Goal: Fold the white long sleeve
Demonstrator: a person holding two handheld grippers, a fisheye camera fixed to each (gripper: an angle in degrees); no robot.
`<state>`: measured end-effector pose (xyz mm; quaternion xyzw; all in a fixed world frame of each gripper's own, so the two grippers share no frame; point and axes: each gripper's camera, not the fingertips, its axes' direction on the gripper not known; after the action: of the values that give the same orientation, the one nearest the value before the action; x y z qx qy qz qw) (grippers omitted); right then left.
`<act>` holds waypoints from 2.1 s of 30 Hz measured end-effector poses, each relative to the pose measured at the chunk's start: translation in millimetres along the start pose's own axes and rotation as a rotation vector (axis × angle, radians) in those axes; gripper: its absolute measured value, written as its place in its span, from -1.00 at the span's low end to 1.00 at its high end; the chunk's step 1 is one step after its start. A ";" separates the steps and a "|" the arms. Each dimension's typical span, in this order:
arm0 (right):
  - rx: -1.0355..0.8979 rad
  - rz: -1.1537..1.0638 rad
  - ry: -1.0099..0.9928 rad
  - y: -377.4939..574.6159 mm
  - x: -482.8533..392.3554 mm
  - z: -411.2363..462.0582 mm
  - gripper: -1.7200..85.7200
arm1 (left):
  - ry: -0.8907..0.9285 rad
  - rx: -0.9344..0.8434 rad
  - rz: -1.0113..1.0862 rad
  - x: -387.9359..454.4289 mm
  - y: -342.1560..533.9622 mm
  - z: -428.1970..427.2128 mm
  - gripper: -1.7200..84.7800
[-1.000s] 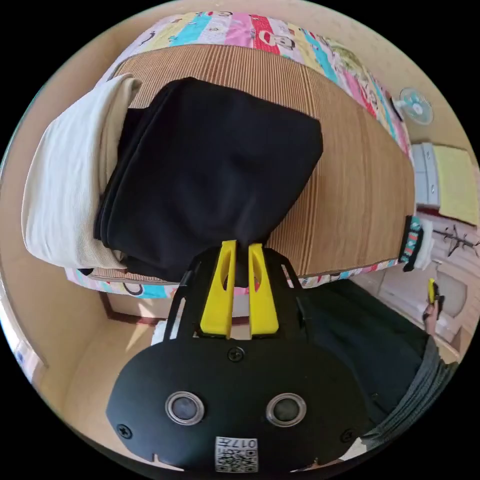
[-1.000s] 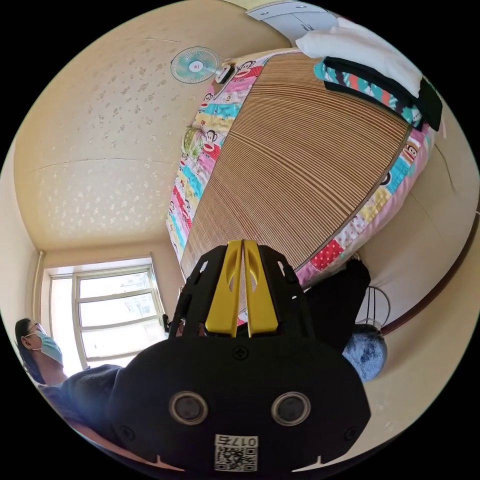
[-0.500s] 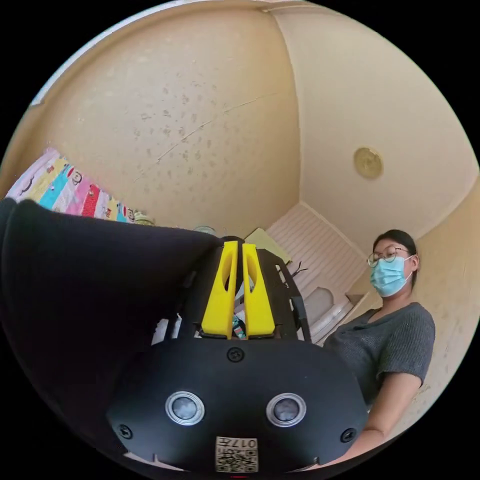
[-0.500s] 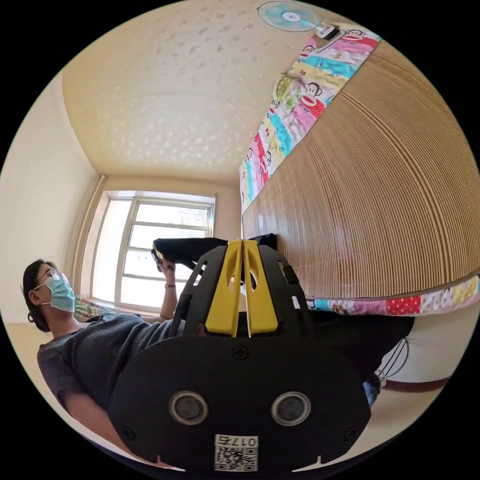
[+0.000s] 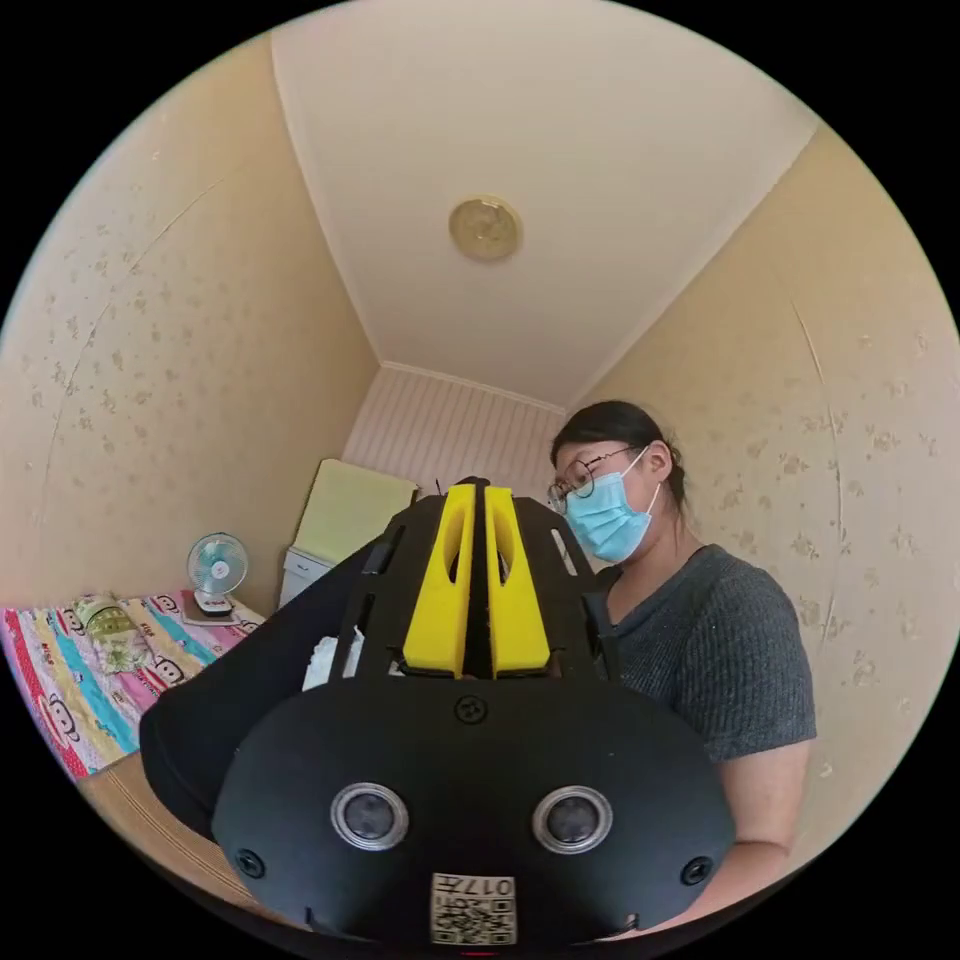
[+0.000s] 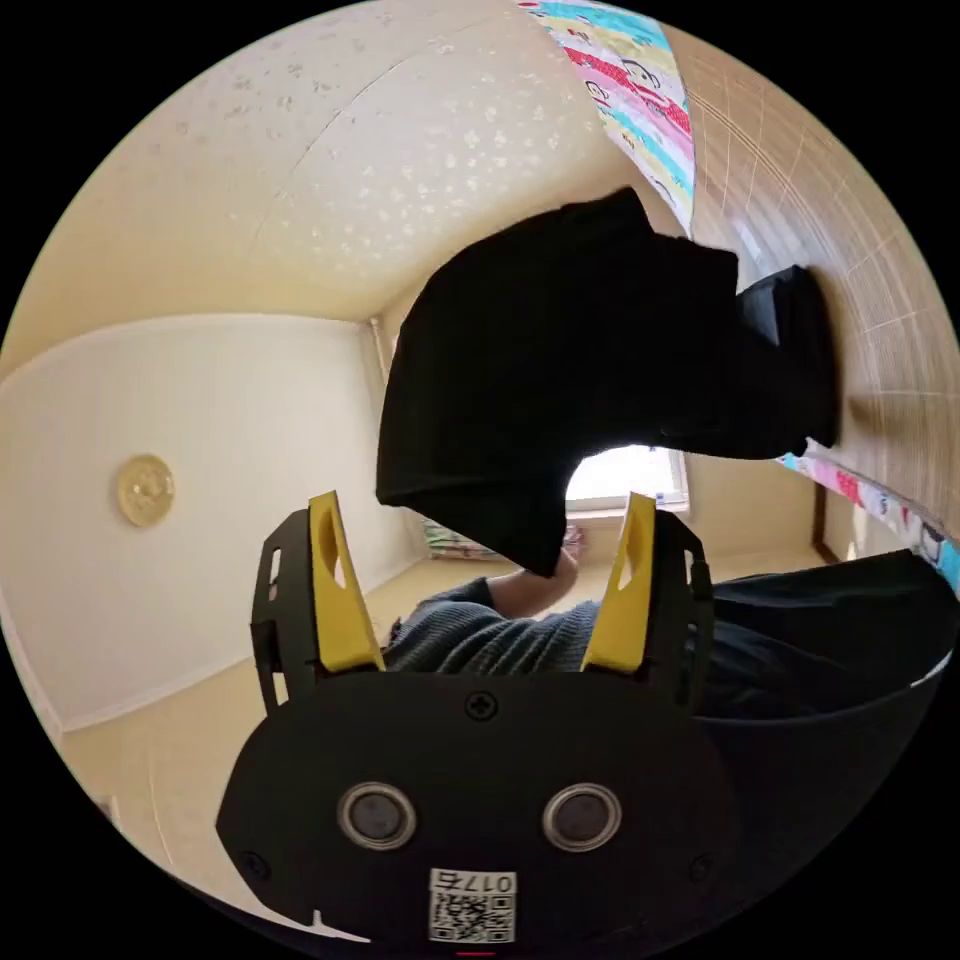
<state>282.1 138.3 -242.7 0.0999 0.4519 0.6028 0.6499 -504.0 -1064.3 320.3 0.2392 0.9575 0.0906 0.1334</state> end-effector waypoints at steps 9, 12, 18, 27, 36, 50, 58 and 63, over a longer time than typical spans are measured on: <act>0.067 -0.094 -0.132 -36.4 12.9 -64.1 -0.51 | 0.502 -0.100 -0.014 -19.8 98.6 141.6 -0.98; 0.160 -0.233 -0.127 -34.7 -3.4 -89.0 -0.54 | 0.600 -0.155 -0.048 -31.7 131.5 171.7 -0.98; 0.123 -0.665 -0.102 -23.2 -80.8 -112.6 -0.60 | 0.413 -0.387 -0.099 -41.6 179.5 193.6 -0.96; -0.205 -1.200 0.535 50.9 -163.9 -19.4 -0.72 | -0.567 -1.010 -0.423 -114.3 278.7 240.7 -0.83; -0.781 -1.197 0.775 72.8 -45.7 115.6 -0.87 | -0.492 -0.505 -0.446 -163.4 222.0 258.4 -0.44; -0.697 -0.897 1.032 26.7 71.3 100.1 -0.80 | -0.130 -0.614 -0.551 -256.4 295.1 304.4 -0.85; -0.270 -0.845 0.640 21.2 34.2 -16.5 -0.59 | -0.069 -0.302 -0.296 -208.9 262.6 266.0 -0.92; -0.147 -0.760 0.532 3.1 45.2 -36.7 -0.42 | -0.126 -0.267 -0.229 -194.6 242.6 264.7 -0.94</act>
<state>247.9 163.3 -282.7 -0.2770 0.5635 0.3571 0.6915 -154.2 -918.2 168.2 0.1142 0.9477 0.1860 0.2329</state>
